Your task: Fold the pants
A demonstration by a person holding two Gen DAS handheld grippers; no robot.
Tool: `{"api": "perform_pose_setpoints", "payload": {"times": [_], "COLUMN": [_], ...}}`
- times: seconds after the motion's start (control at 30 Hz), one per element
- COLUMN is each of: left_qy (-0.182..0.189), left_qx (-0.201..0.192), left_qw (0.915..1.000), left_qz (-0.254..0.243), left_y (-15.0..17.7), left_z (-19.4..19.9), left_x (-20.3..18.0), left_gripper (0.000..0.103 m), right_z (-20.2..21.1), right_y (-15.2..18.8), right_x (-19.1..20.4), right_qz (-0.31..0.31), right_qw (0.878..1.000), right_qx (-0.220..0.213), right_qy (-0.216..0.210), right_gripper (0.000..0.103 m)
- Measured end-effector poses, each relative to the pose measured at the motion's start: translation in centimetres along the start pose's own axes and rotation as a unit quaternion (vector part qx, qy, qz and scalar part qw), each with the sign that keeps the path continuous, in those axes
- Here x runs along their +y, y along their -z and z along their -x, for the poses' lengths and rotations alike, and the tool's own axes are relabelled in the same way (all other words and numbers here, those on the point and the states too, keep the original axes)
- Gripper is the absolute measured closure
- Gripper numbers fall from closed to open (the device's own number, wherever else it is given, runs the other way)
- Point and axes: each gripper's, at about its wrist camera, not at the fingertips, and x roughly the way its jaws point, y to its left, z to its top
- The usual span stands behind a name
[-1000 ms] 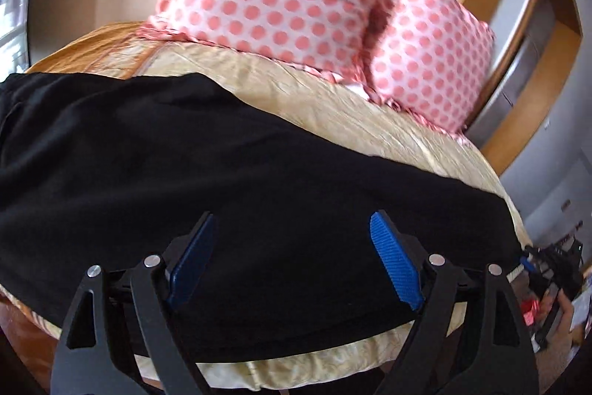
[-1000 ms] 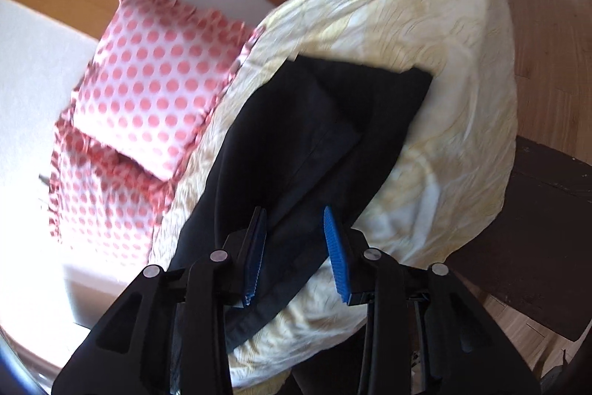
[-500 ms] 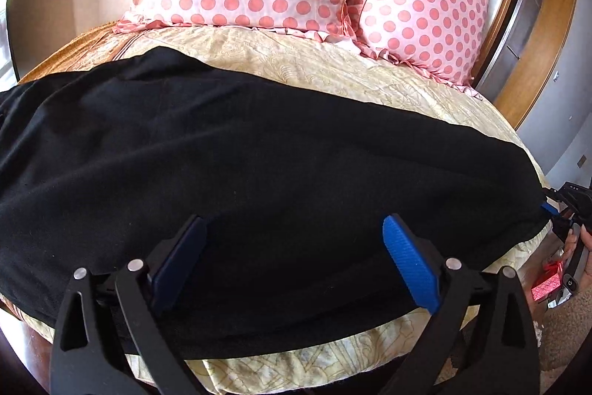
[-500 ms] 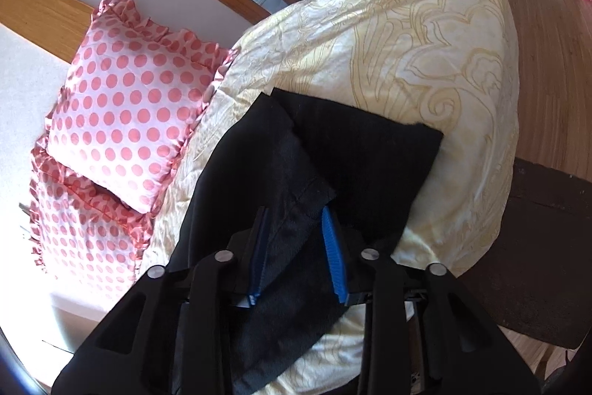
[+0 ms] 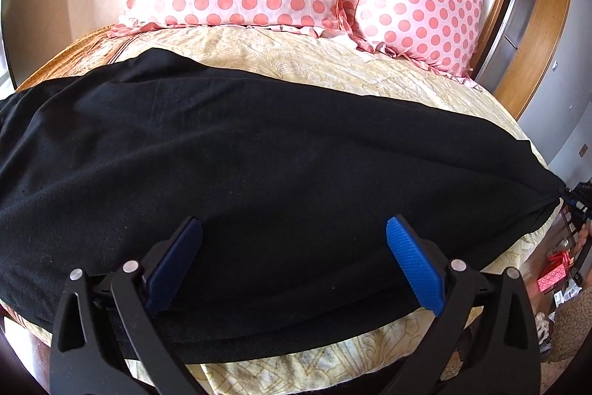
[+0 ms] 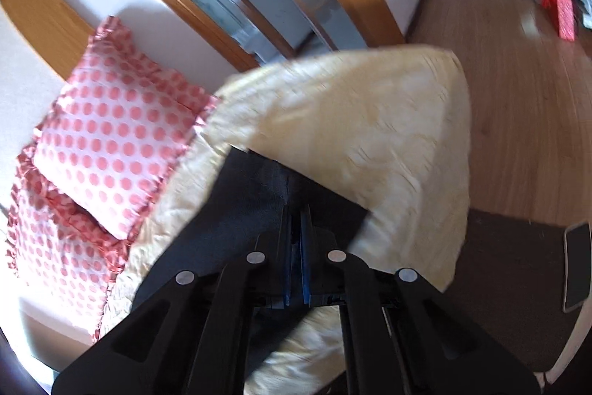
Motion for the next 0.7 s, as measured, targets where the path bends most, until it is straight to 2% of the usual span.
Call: {"api": "perform_pose_setpoints", "payload": {"times": [0.07,0.17,0.3,0.37,0.43,0.5,0.57,0.6,0.67,0.7], "left_qy": [0.002,0.013,0.017,0.013,0.011,0.014,0.028,0.041,0.059,0.062], "left_qx": [0.003,0.006,0.009,0.010,0.010,0.008,0.003,0.000,-0.006,-0.008], "left_qw": [1.0000,0.9999,0.9997,0.9993,0.9987,0.9984,0.9988,0.9988,0.9982,0.9980], "left_qz": [-0.003,-0.003,-0.017,-0.034,-0.049,-0.054,-0.040,-0.026,0.002,0.013], "left_y": [0.0,0.0,0.4,0.7,1.0,1.2,1.3,1.2,1.0,0.8], "left_z": [0.1,0.3,0.4,0.5,0.6,0.8,1.1,1.4,1.7,1.7], "left_x": [0.0,0.2,0.2,-0.1,-0.2,-0.1,0.4,0.9,1.7,2.0], "left_gripper": [0.003,0.003,0.003,0.003,0.003,0.003,0.003,0.003,0.003,0.003], "right_z": [0.3,-1.0,-0.7,-0.3,0.8,2.0,2.7,2.6,1.7,0.9], "right_y": [0.1,0.4,0.8,0.8,1.0,1.7,2.7,3.8,6.2,8.1], "right_x": [0.1,-0.4,0.0,0.1,0.9,2.6,4.8,6.5,9.9,11.9], "right_qz": [0.009,0.006,0.015,0.014,0.030,0.068,0.117,0.157,0.228,0.265], "right_qw": [1.000,0.999,0.999,0.999,0.997,0.994,0.990,0.986,0.970,0.954], "right_qx": [-0.009,0.016,0.019,0.018,-0.010,-0.051,-0.066,-0.052,0.004,0.046], "right_qy": [0.010,0.036,0.043,0.045,0.068,0.076,0.037,-0.006,-0.083,-0.132], "right_gripper": [0.099,0.099,0.094,0.080,0.071,0.068,0.068,0.068,0.068,0.068]}}
